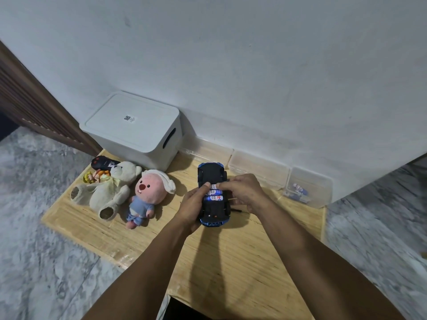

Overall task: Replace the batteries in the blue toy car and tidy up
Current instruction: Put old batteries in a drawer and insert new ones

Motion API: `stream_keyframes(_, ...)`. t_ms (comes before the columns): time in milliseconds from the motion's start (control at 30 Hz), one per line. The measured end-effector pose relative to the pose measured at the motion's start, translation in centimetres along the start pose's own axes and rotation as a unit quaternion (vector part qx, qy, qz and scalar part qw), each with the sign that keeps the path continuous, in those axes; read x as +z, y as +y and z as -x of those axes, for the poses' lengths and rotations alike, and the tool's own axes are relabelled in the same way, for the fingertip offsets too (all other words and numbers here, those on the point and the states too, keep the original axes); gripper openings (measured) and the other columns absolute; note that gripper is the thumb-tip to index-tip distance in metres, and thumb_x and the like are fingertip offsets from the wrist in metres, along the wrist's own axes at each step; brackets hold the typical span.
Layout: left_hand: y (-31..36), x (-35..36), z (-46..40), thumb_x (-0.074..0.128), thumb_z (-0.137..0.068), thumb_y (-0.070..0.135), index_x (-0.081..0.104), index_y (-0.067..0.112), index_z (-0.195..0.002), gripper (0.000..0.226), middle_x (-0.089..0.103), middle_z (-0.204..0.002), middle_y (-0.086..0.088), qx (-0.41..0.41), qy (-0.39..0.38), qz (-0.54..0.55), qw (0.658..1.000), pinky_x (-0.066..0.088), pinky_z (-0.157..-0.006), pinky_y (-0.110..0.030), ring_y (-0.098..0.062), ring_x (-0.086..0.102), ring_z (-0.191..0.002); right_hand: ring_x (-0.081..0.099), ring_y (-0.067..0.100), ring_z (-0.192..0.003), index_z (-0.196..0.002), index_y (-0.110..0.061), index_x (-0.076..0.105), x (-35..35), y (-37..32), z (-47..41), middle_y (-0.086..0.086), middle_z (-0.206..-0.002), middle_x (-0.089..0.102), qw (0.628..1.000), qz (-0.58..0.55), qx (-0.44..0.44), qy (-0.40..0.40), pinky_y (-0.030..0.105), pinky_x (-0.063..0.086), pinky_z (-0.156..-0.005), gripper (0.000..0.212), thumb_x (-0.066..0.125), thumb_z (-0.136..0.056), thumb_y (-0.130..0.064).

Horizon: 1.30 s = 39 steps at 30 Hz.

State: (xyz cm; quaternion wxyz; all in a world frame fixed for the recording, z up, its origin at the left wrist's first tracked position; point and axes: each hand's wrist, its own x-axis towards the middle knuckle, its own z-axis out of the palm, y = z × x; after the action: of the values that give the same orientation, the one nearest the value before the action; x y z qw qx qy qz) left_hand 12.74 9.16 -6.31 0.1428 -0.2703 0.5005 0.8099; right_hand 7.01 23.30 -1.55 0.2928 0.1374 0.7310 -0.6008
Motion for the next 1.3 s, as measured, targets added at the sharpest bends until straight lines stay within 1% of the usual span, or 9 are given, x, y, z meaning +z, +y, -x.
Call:
stream_keyframes(200, 0.0, 0.6, -0.2, 0.058, -0.095, 0.033, 0.068, 0.005, -0.112, 0.036, 0.071, -0.109, -0.02, 0.0, 0.031, -0.013, 0.999, 0.053, -0.092, -0.053, -0.038, 0.068, -0.101, 0.073, 0.025, -0.071, -0.083, 0.004, 0.07, -0.2, -0.3, -0.8, 0.013, -0.08, 0.074, 0.998, 0.037, -0.023, 0.034, 0.039, 0.062, -0.064, 0.03, 0.086, -0.065, -0.014)
stream_keyframes(367, 0.2, 0.4, -0.5, 0.064, -0.092, 0.026, 0.066, -0.002, -0.11, 0.033, 0.073, -0.1, -0.02, 0.027, 0.087, -0.04, 0.995, 0.058, -0.078, -0.046, -0.033, 0.072, -0.085, 0.073, 0.02, -0.081, -0.084, -0.013, 0.075, -0.8, 0.1, -0.7, 0.005, -0.084, 0.076, 0.996, 0.081, -0.017, -0.038, 0.04, 0.061, -0.075, 0.019, 0.084, -0.068, -0.008)
stream_keyframes(533, 0.5, -0.1, -0.4, 0.07, -0.087, 0.028, 0.066, -0.001, -0.112, 0.038, 0.073, -0.102, -0.02, 0.016, 0.069, -0.059, 0.996, 0.058, -0.074, -0.045, -0.035, 0.071, -0.089, 0.072, 0.018, -0.073, -0.081, -0.012, 0.072, -1.1, 0.2, -0.2, 0.005, -0.08, 0.075, 0.995, 0.061, -0.048, -0.055, 0.027, 0.057, -0.058, 0.023, 0.082, -0.069, 0.004)
stream_keyframes(667, 0.9, -0.6, -0.3, 0.075, -0.082, 0.014, 0.063, -0.002, -0.112, 0.036, 0.07, -0.107, -0.024, 0.008, 0.042, -0.102, 0.994, 0.056, -0.065, -0.037, -0.032, 0.071, -0.085, 0.072, 0.013, -0.068, -0.086, -0.011, 0.071, -1.6, 0.4, -0.4, 0.002, -0.075, 0.074, 0.994, 0.035, -0.051, -0.088, 0.024, 0.056, -0.057, 0.021, 0.08, -0.073, 0.002)
stream_keyframes(800, 1.2, -1.0, -0.4, 0.073, -0.083, 0.008, 0.064, -0.005, -0.109, 0.03, 0.072, -0.102, -0.024, 0.022, 0.085, -0.094, 0.992, 0.059, -0.066, -0.039, -0.029, 0.072, -0.076, 0.072, 0.018, -0.076, -0.098, -0.007, 0.069, -2.7, 1.6, -2.1, 0.01, -0.09, 0.072, 0.994, 0.1, -0.052, -0.003, 0.037, 0.061, -0.068, 0.017, 0.074, -0.082, -0.006)
stream_keyframes(867, 1.4, -1.6, -0.6, 0.072, -0.084, 0.007, 0.063, -0.005, -0.112, 0.032, 0.071, -0.104, -0.024, 0.015, 0.098, -0.072, 0.992, 0.059, -0.075, -0.044, -0.032, 0.071, -0.083, 0.07, 0.019, -0.085, -0.092, -0.014, 0.072, -3.4, 2.7, -3.0, 0.006, -0.093, 0.072, 0.969, 0.229, -0.086, 0.049, 0.041, 0.059, -0.079, 0.012, 0.072, -0.083, -0.005)
stream_keyframes(967, 1.5, -2.3, -0.7, 0.07, -0.085, 0.007, 0.061, -0.001, -0.117, 0.034, 0.069, -0.111, -0.022, -0.002, 0.096, -0.051, 0.994, 0.055, -0.088, -0.051, -0.036, 0.068, -0.098, 0.066, 0.017, -0.093, -0.089, -0.018, 0.075, -3.7, 4.6, -3.4, 0.0, -0.097, 0.072, 0.924, 0.366, -0.095, 0.053, 0.034, 0.055, -0.085, 0.016, 0.07, -0.082, -0.005)
stream_keyframes(1100, 1.3, -2.6, -0.6, 0.062, -0.09, 0.018, 0.062, 0.004, -0.12, 0.034, 0.07, -0.112, -0.018, -0.024, 0.063, 0.015, 0.998, 0.055, -0.087, -0.047, -0.034, 0.069, -0.098, 0.066, 0.019, -0.092, -0.093, -0.021, 0.074, -3.5, 6.6, -3.3, -0.001, -0.098, 0.072, 0.901, 0.419, -0.096, 0.054, 0.035, 0.055, -0.083, 0.014, 0.071, -0.083, -0.012)
stream_keyframes(1300, 0.9, -3.1, -0.3, 0.051, -0.098, 0.036, 0.061, 0.003, -0.123, 0.042, 0.068, -0.114, -0.018, -0.051, 0.065, 0.108, 0.991, 0.052, -0.091, -0.049, -0.035, 0.065, -0.1, 0.062, 0.02, -0.093, -0.105, -0.023, 0.072, -2.1, 8.4, -2.7, 0.0, -0.1, 0.071, 0.827, 0.53, -0.187, 0.03, 0.028, 0.046, -0.073, 0.022, 0.059, -0.091, -0.012)
